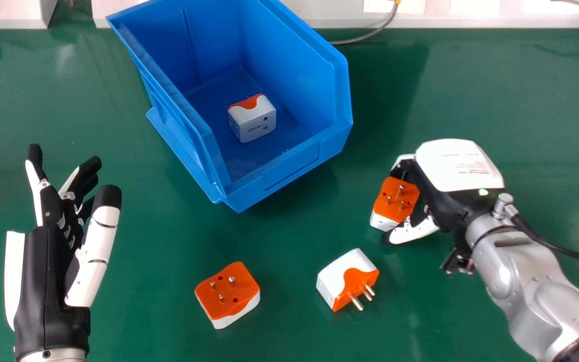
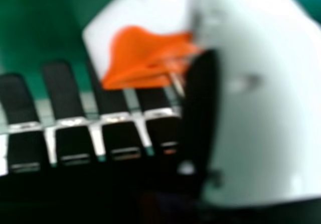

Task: Pick all objects and put in blue box

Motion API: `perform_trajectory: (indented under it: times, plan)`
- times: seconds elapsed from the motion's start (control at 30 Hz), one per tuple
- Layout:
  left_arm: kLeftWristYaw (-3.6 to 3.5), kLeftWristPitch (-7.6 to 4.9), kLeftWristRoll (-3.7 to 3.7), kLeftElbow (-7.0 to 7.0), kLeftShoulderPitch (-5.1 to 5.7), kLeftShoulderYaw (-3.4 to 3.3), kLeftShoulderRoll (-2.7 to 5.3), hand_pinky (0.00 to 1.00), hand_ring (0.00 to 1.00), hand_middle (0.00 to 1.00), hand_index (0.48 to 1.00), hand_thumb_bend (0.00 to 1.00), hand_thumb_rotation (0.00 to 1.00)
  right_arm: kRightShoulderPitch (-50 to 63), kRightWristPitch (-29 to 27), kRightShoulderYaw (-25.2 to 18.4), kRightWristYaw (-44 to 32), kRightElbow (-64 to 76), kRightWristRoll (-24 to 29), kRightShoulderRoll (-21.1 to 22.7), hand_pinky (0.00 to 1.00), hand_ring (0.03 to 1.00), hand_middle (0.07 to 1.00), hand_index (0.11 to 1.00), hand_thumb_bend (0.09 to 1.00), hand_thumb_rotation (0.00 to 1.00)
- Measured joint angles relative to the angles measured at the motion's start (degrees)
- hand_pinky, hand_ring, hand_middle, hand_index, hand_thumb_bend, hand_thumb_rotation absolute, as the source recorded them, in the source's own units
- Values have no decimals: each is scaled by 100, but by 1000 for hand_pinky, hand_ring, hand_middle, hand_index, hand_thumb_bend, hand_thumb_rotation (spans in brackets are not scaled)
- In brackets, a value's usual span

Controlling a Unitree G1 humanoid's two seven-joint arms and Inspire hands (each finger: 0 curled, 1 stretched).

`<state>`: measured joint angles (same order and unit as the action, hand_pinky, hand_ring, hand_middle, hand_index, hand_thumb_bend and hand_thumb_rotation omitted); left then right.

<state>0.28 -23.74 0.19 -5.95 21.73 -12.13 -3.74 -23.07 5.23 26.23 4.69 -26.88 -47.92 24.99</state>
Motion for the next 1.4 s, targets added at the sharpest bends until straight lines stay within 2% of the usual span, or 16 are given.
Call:
perform_trajectory:
  times: [0.07,0.17,0.33,0.43,0.57,0.63,0.77,0.87,1.07,1.23,1.4]
  plan:
    - [4,0,-6,-2,27,-18,-3,859,899,888,890,580,746,12,-67,-58,33,-16,28,44,216,301,388,479,487,157]
    - [6,0,-3,-1,20,-30,-11,845,891,881,884,584,752,51,-90,-110,-11,27,133,64,289,391,485,485,485,156]
    - [4,5,13,-2,-99,13,-7,850,889,877,879,594,745,162,28,-179,-135,286,223,69,301,406,497,485,483,155]
    - [9,7,26,-1,-105,11,-7,850,889,876,877,601,741,258,149,-196,-128,412,228,72,299,399,489,484,484,154]
    - [18,10,49,-2,-93,12,-7,841,886,872,875,595,740,483,270,-298,-96,676,244,76,243,330,426,478,485,152]
    - [17,11,52,-13,-81,15,-6,841,887,873,876,592,741,717,324,-410,-128,999,262,109,176,248,330,473,484,152]
    - [19,16,59,-47,-40,18,1,853,891,879,882,595,743,1253,334,-667,-186,1861,275,270,106,156,222,470,484,152]
    - [18,17,85,-71,-6,22,4,858,894,881,883,588,750,1529,328,-946,-220,2631,263,416,84,129,189,469,488,146]
    - [22,20,123,-117,38,50,8,849,889,878,879,581,750,1777,-90,-1410,-174,3812,335,488,62,96,148,469,486,144]
    - [24,38,143,-126,46,55,11,866,897,880,882,579,750,1718,-381,-1499,-238,4330,452,393,49,79,129,469,487,144]
    - [23,51,141,-128,50,55,14,865,900,883,883,574,747,1175,-475,-1463,-438,4389,504,85,47,76,125,469,488,138]
